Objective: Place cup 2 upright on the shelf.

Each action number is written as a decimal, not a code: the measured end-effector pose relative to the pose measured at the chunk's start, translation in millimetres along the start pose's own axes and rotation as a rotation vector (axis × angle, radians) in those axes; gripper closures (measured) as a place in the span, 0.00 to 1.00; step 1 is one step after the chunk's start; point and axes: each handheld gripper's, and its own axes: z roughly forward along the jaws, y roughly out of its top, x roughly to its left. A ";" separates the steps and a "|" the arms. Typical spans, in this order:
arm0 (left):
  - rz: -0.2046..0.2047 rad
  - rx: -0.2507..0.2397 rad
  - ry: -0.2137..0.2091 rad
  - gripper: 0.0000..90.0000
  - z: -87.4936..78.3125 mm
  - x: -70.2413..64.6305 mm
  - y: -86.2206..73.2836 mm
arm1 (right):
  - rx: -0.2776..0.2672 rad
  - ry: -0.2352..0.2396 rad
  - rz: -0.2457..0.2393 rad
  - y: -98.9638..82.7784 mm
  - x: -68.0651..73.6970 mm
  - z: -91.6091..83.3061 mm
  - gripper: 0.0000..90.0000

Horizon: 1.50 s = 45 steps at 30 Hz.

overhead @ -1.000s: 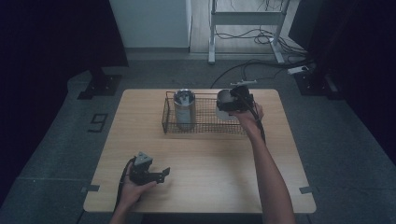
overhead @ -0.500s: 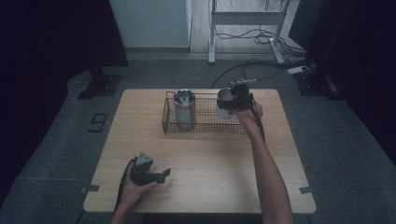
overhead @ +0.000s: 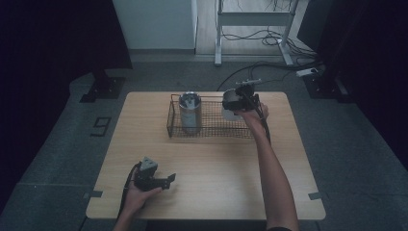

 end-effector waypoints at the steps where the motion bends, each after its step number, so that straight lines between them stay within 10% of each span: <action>1: 0.000 0.000 0.000 0.11 0.1 0.0 0.0 | -0.001 0.000 -0.001 0.1 -0.1 0.7 0.07; 45: 0.006 0.020 -0.010 0.11 3.8 -1.6 -1.4 | 0.102 0.005 -0.008 -25.2 -13.7 47.7 0.07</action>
